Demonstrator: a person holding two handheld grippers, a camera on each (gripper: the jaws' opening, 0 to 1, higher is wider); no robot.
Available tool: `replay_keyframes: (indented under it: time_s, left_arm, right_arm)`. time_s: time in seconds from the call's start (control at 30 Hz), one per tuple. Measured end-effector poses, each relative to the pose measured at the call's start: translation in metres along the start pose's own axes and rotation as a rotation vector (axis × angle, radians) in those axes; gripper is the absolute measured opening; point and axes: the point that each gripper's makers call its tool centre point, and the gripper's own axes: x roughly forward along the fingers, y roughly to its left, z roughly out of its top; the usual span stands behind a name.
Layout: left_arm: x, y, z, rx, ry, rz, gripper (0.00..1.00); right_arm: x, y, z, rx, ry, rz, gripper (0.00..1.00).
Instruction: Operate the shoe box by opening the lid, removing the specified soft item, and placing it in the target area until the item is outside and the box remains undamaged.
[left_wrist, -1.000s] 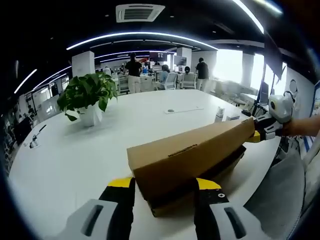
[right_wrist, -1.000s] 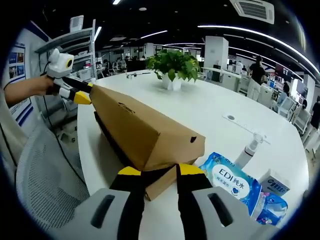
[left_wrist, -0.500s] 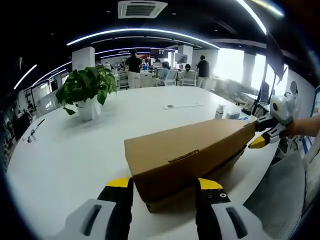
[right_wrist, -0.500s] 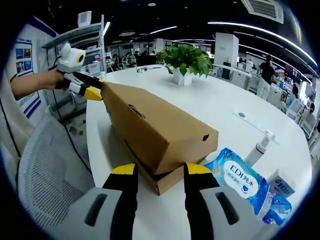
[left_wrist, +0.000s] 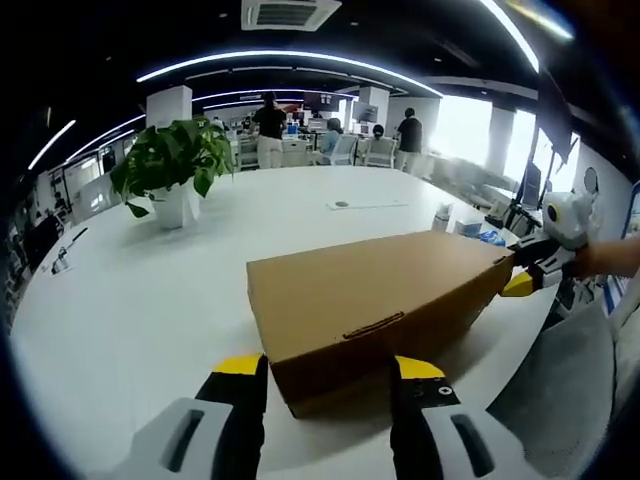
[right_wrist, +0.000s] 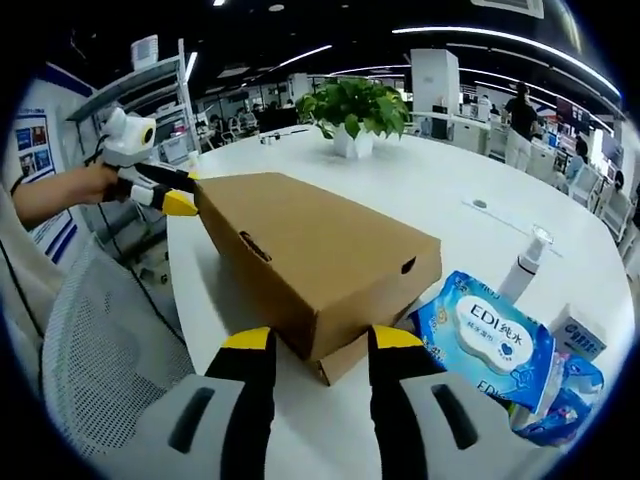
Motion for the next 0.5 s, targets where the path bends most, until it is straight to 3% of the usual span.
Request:
replay_keyframes:
  time_s: [0.13,0.5]
  left_arm:
    - [0.005,0.001,-0.007,-0.01,0.014,-0.001,0.49]
    - [0.016,0.005,-0.02,-0.016,0.039,0.0,0.49]
  right_arm:
    - [0.006,0.0,-0.009,-0.048,0.043,-0.022,0.35]
    - [0.016,-0.005,-0.019,-0.038,0.074,-0.031,0.35]
